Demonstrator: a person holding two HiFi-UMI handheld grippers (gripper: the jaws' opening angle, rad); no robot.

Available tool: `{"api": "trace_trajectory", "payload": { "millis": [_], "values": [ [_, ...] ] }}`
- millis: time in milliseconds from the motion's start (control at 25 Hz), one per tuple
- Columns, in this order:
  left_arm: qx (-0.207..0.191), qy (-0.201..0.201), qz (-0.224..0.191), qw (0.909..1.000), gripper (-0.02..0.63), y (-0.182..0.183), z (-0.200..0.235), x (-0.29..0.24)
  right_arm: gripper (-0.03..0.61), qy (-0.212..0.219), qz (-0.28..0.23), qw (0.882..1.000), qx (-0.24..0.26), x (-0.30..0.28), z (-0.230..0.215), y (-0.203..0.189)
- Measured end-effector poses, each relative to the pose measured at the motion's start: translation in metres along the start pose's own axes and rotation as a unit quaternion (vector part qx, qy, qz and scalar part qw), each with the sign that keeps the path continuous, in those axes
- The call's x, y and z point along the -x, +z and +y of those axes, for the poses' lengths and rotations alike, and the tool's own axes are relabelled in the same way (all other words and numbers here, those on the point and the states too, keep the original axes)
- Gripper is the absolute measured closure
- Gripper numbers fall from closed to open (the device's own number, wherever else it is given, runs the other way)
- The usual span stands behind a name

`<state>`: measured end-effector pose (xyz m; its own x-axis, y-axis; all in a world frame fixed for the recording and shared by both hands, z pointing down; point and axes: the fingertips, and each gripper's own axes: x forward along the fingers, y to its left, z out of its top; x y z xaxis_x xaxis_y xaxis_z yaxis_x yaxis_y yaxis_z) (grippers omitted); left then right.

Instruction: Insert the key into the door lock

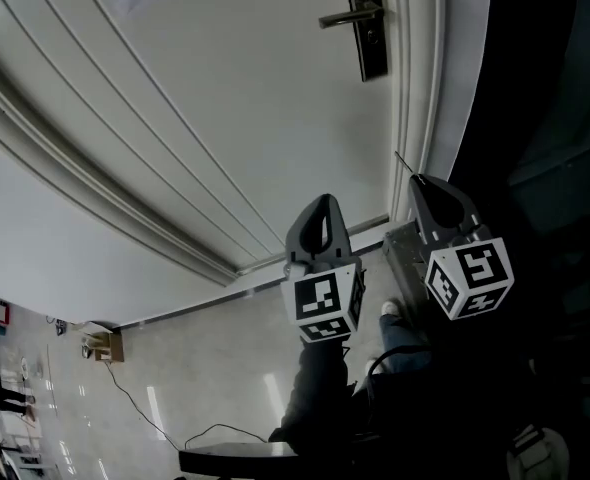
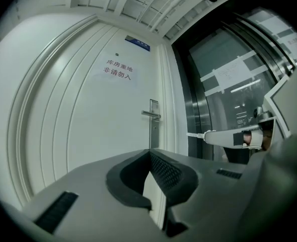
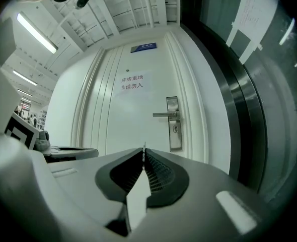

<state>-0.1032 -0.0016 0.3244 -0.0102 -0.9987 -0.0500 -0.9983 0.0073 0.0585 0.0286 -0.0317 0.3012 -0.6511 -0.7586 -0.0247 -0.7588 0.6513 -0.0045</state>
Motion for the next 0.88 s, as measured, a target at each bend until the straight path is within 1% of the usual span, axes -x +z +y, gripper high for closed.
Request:
{"api": "trace_trajectory", "payload": {
  "millis": [200, 600, 760, 880],
  "values": [
    [0.004, 0.004, -0.006, 1.0000, 0.612, -0.001, 0.011, -0.047, 0.566, 0.002, -0.008, 1.000, 0.002, -0.044, -0.024, 0.001],
    [0.007, 0.004, -0.010, 0.9999, 0.612, 0.009, 0.020, -0.170, 0.566, 0.005, -0.015, 1.000, 0.011, -0.145, -0.095, 0.016],
    [0.012, 0.003, -0.009, 0.9999, 0.612, 0.010, 0.018, -0.207, 0.566, 0.010, -0.012, 1.000, 0.026, -0.175, -0.117, 0.021],
    [0.016, -0.002, -0.011, 0.9998, 0.612, 0.010, 0.015, -0.228, 0.566, 0.010, -0.012, 0.998, 0.055, -0.192, -0.131, 0.024]
  ]
}}
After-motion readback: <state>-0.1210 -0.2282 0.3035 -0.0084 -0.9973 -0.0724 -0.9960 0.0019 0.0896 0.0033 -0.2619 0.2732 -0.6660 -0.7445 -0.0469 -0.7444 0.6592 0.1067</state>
